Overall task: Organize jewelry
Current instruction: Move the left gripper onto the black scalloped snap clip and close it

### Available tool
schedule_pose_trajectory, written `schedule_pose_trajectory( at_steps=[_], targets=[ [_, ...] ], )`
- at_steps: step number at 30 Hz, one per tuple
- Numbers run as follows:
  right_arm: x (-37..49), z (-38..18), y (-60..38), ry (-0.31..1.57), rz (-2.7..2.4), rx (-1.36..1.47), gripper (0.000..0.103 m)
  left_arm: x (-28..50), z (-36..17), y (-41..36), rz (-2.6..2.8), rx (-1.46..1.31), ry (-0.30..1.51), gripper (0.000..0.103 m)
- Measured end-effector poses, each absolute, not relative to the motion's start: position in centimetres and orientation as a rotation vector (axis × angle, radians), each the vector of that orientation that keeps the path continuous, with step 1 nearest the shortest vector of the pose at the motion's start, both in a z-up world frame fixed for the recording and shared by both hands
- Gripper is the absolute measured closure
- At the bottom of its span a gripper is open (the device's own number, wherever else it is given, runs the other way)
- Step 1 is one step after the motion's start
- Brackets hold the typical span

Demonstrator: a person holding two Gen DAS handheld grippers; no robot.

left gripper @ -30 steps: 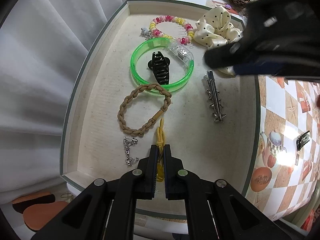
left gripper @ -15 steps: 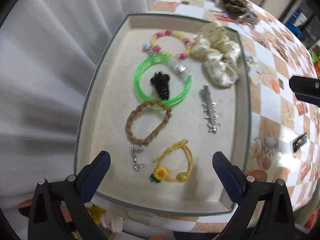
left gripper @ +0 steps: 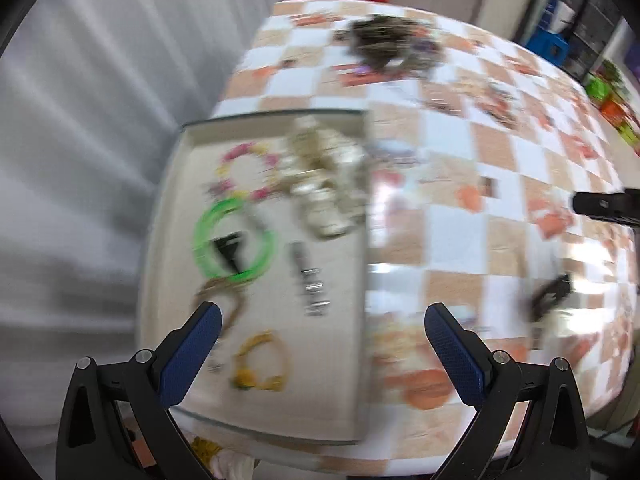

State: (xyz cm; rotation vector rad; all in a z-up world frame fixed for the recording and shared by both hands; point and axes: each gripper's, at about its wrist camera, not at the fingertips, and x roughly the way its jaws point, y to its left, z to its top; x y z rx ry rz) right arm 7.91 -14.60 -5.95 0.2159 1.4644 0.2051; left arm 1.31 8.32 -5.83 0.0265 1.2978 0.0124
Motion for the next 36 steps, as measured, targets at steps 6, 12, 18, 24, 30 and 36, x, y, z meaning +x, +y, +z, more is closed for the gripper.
schedule_pose_trajectory(
  at_steps=[6,12,18,24,30,36],
  targets=[
    [8.3,-6.6,-19.4,1.484,0.207,0.223,0.044,2.0,-6.1,-1.0,-0.175,0.136,1.278,0.0],
    [8.3,-8.0,-23.2,1.516,0.209,0.238,0.044,1.4,-8.1,-9.5,-0.33,0.317,1.257,0.0],
    [9.1,-9.4,-26.2,1.534,0.215,0.245,0.044,1.1,-10.6,-15.1,-0.412,0.426,1.26,0.0],
    [10.2,-10.4,-27.3,1.539,0.24,0.231,0.044,1.4,-13.1,-17.3,-0.409,0.476,1.285,0.0],
    [12.5,-10.5,-26.8,1.515,0.281,0.206,0.044,2.0,-13.6,-16.8,-0.354,0.418,1.312,0.008],
    [15.0,-10.6,-24.8,1.495,0.337,0.154,0.044,2.3,-13.5,-16.9,-0.342,0.355,1.323,0.03]
  ],
)
